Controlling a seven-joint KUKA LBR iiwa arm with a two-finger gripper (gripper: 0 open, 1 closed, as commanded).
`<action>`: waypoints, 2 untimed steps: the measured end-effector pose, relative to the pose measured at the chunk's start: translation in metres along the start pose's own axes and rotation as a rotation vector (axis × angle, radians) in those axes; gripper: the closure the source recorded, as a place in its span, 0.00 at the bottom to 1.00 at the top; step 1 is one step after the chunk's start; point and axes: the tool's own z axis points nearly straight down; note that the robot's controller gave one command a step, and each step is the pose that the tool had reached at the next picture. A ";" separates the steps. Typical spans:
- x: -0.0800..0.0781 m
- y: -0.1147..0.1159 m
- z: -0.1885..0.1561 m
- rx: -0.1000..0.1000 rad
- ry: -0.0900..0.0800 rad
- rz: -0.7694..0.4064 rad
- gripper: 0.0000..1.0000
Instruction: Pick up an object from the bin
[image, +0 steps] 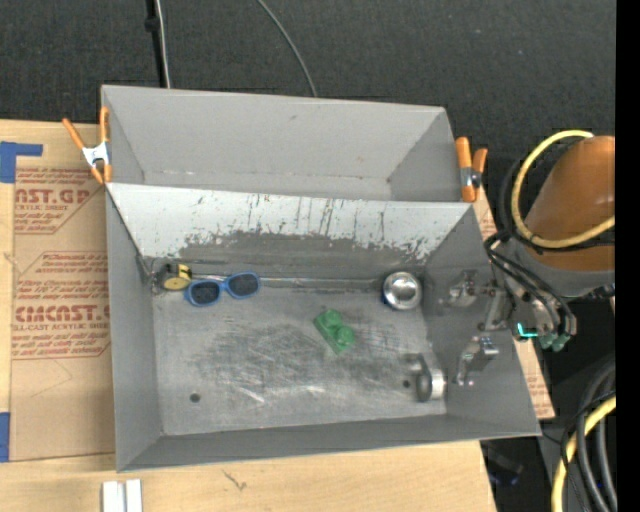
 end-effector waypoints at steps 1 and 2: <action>-0.001 -0.041 0.156 0.007 -0.030 -0.264 0.00; 0.000 -0.041 0.155 0.008 -0.028 -0.266 1.00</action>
Offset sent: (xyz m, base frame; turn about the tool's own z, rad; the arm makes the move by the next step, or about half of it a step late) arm -0.0081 -0.0418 -0.1599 -0.2651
